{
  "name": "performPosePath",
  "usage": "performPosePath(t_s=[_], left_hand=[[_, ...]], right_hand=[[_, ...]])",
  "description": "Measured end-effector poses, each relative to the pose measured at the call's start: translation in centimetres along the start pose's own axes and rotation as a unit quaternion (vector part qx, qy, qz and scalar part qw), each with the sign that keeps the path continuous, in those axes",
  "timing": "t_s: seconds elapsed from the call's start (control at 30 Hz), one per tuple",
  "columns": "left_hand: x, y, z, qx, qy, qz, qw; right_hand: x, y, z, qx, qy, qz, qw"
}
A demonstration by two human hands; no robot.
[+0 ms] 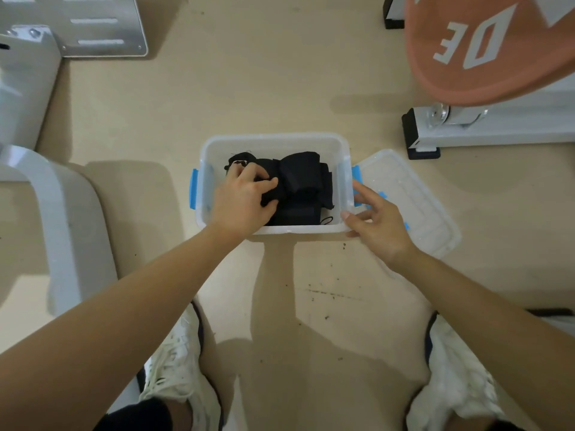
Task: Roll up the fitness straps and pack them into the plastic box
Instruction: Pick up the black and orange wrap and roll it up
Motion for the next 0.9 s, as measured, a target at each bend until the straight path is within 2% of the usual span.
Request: performPosePath(t_s=[0.13,0.2,0.27,0.37,0.5,0.73,0.9], left_hand=[[0.4,1.7,-0.2,0.002,0.033,-0.003,0.999],[0.6,2.1,-0.2,-0.012,0.026,0.001,1.0],[0.8,2.2,-0.1,-0.017,0.022,0.004,1.0],[0.9,2.3,-0.1,-0.017,0.015,0.008,1.0],[1.0,2.1,-0.2,-0.018,0.014,0.007,1.0],[0.8,2.1,-0.2,-0.017,0.024,0.017,0.999],[0.1,2.3,-1.4,-0.007,0.104,-0.009,0.995]], right_hand=[[2.5,-0.3,-2.3,0.182,0.035,-0.038,0.982],[4.3,-1.2,-4.0,0.217,0.111,-0.012,0.97],[6.3,-2.1,-5.5,0.18,0.245,0.024,0.952],[8.4,-2.7,-5.9,0.101,0.424,0.038,0.899],[9.7,-2.7,-4.0,0.078,0.538,0.015,0.839],[8.9,-3.4,-4.3,0.093,0.508,0.061,0.854],[6.7,-2.8,-6.4,0.133,0.396,0.11,0.902]])
Point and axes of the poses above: each hand's wrist, its own y-axis away from the middle knuckle, its own z-axis out of the palm, x = y × z, the point moved 1 cm from there along -y, towards the middle knuckle, and after that the axes turned 9 degrees about z, right-handed, at the moved point
